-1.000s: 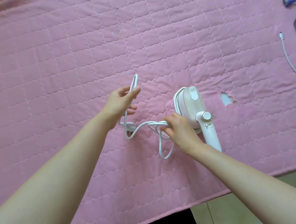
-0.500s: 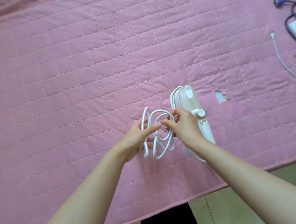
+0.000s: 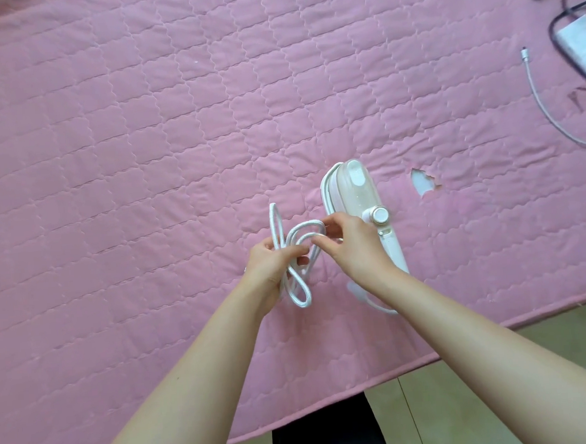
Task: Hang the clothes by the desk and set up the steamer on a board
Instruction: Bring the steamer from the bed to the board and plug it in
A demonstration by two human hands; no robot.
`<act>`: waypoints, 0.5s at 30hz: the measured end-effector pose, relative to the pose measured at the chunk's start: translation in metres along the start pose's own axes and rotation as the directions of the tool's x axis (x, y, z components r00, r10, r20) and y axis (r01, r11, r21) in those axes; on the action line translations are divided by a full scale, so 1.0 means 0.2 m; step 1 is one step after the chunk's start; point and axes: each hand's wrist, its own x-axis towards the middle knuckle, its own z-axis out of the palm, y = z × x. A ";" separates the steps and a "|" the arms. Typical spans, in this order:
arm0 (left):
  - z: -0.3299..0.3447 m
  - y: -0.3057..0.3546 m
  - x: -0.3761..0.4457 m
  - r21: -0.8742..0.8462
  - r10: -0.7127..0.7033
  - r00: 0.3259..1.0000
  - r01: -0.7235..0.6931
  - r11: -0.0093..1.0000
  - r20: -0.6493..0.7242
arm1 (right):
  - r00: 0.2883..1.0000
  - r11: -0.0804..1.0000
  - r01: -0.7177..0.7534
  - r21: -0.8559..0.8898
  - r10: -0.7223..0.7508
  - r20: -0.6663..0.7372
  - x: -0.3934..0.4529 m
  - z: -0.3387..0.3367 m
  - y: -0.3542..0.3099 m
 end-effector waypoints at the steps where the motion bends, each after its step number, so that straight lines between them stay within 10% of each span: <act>1: 0.01 0.00 0.01 -0.016 -0.006 1.000 0.005 1.000 -0.028 | 1.000 1.000 0.021 -0.017 -0.021 -0.002 -0.01 -0.02 0.00; 10: 0.15 -0.02 0.13 -0.007 -0.016 0.982 0.015 1.000 -0.187 | 0.950 0.970 0.183 -0.163 -0.217 -0.224 -0.12 -0.23 0.09; 15: 0.25 -0.03 0.19 0.098 0.037 0.940 -0.004 0.995 -0.339 | 0.965 0.987 0.010 -0.161 -0.052 -0.258 -0.13 -0.27 0.18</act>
